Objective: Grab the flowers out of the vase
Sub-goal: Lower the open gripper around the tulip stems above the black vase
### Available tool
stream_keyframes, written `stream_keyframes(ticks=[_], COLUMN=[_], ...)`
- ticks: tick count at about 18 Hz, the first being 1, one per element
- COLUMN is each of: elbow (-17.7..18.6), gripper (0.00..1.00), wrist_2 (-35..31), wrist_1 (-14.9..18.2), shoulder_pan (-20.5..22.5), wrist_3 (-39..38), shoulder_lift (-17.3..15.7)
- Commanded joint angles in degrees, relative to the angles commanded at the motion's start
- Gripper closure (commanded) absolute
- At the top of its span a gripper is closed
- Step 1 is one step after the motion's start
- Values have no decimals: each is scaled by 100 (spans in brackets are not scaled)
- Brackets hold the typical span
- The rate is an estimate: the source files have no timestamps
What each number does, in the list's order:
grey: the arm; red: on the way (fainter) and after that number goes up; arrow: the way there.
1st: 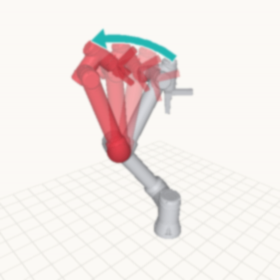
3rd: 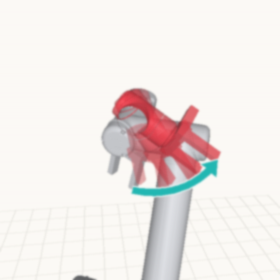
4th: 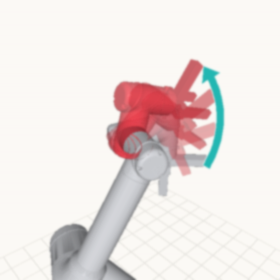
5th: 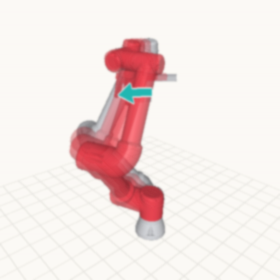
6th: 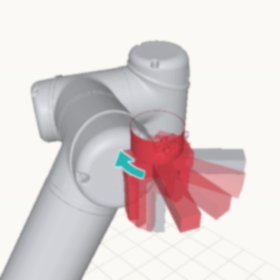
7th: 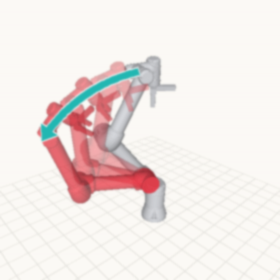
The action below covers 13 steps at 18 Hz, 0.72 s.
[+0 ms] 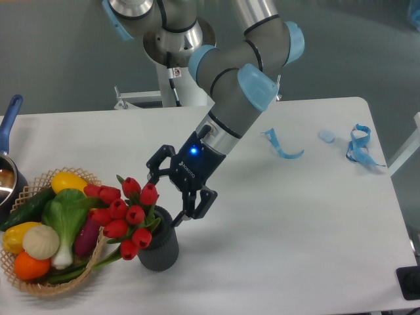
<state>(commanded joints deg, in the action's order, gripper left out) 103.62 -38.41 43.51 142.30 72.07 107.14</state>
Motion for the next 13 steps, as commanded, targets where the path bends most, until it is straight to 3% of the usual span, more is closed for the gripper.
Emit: stream_keyframes(ticks=[13], elbow=[-114], gripper=[0], wrist_2=[-53], wrist_1=[0], shoulder_pan=[-264], wrist_3=[-9], shoulder_lift=[202])
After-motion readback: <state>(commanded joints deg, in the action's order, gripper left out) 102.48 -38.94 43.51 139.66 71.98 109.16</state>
